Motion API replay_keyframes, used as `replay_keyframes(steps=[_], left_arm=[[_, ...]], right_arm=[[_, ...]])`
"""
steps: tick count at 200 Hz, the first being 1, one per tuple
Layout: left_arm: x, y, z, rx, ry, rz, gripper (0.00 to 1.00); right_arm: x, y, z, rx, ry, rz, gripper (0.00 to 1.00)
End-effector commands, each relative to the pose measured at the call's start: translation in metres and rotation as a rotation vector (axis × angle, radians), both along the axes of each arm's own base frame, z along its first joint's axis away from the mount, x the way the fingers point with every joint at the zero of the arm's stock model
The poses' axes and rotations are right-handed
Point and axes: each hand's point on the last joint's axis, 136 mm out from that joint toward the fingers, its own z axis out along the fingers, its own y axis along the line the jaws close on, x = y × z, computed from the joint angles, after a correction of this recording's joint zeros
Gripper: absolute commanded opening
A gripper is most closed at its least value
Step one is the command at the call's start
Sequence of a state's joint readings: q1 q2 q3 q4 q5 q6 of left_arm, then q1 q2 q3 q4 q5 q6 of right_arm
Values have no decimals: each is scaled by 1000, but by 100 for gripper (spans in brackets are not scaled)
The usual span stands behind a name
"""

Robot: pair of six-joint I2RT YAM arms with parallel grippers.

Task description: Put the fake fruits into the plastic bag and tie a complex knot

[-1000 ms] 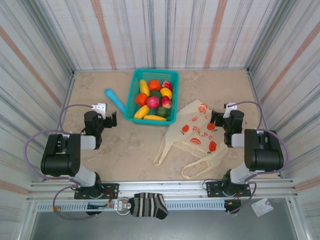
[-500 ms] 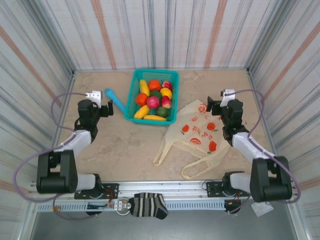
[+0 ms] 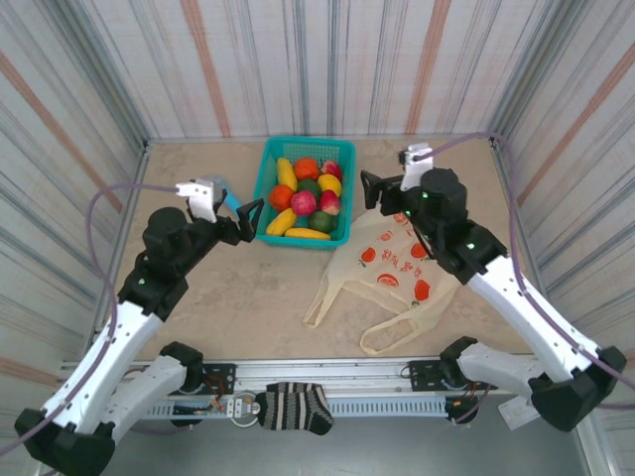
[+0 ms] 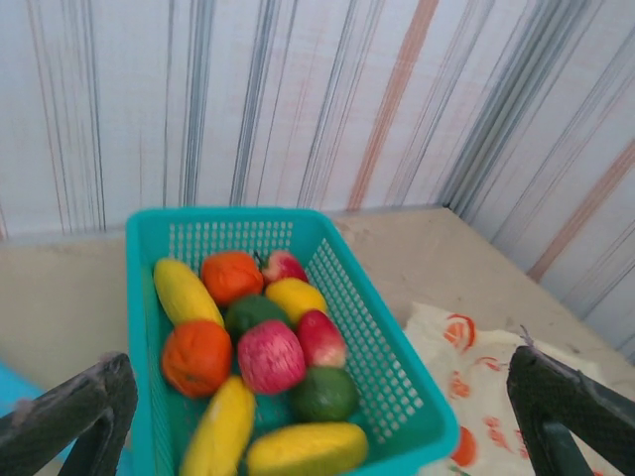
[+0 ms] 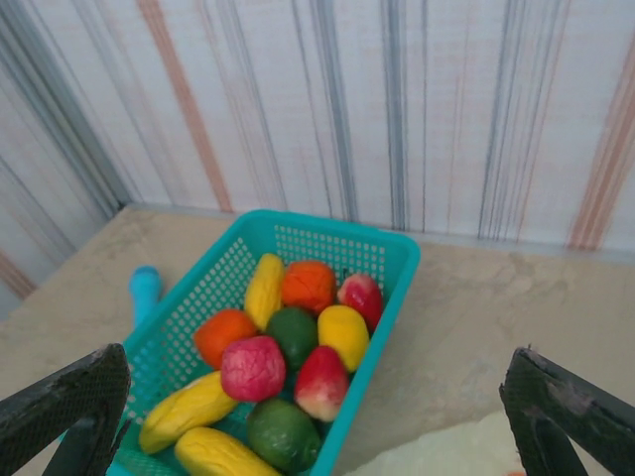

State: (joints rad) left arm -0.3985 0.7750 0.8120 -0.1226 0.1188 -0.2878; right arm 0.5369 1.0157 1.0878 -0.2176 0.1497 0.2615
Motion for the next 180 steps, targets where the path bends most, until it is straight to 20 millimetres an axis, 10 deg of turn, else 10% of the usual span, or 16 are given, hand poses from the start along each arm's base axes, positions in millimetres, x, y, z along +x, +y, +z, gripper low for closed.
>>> replay_keyframes(steps=[1, 60, 134, 180], left_arm=[[-14, 11, -55, -190, 350, 77, 99], [-31, -23, -101, -335, 572, -140, 97], [-38, -75, -168, -124, 731, -235, 0], [-5, -106, -207, 63, 803, -190, 0]], right_arm=[[-7, -14, -28, 271, 211, 68, 99], [29, 23, -110, 97, 559, 61, 88], [29, 46, -122, -19, 587, 104, 60], [13, 36, -119, -134, 593, 79, 49]])
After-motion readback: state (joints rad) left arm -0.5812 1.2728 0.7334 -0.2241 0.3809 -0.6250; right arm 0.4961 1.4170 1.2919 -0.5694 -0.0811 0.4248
